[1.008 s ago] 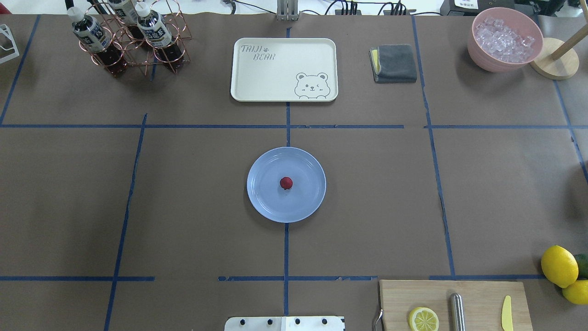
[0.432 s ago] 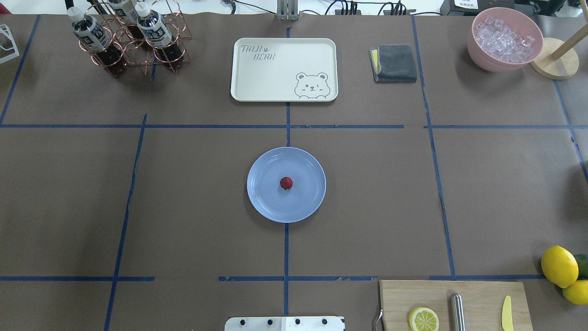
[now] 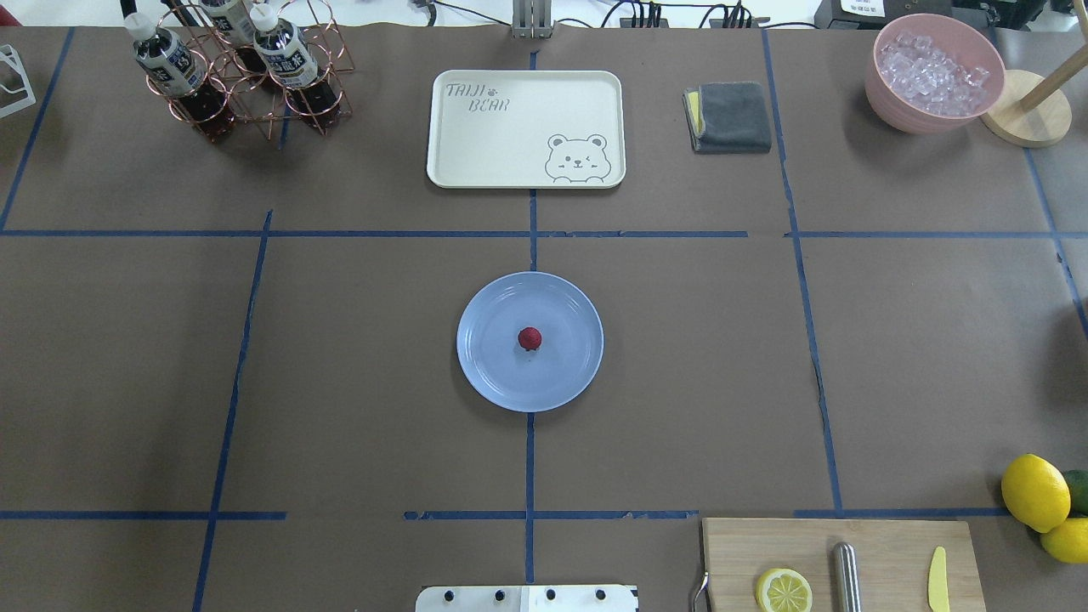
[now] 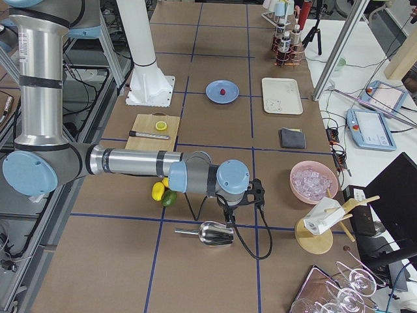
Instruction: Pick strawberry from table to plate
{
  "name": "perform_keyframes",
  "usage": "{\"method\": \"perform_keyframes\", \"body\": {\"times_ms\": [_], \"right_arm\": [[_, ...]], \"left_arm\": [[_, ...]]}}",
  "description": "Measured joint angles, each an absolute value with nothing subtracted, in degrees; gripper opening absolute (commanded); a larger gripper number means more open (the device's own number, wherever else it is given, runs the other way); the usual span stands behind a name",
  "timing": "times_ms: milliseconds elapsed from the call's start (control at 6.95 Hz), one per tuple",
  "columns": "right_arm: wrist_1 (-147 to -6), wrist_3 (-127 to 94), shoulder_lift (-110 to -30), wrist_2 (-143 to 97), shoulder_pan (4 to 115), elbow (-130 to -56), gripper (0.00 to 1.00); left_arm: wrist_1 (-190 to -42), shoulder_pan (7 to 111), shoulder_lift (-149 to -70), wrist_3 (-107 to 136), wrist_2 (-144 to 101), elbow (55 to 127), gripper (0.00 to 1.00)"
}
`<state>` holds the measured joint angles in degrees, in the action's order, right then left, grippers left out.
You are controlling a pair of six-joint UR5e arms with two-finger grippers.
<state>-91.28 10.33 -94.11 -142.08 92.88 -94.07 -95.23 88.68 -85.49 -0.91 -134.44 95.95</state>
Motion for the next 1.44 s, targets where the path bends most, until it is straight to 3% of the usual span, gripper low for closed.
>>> {"method": "perform_keyframes", "body": {"times_ms": [1439], "right_arm": [[-87.10,4.49,-93.35,-141.77,92.90,-92.11,1.00]], "left_arm": [[-95.36,88.97,-85.45,-0.88,-134.47,96.15,1.00]]}}
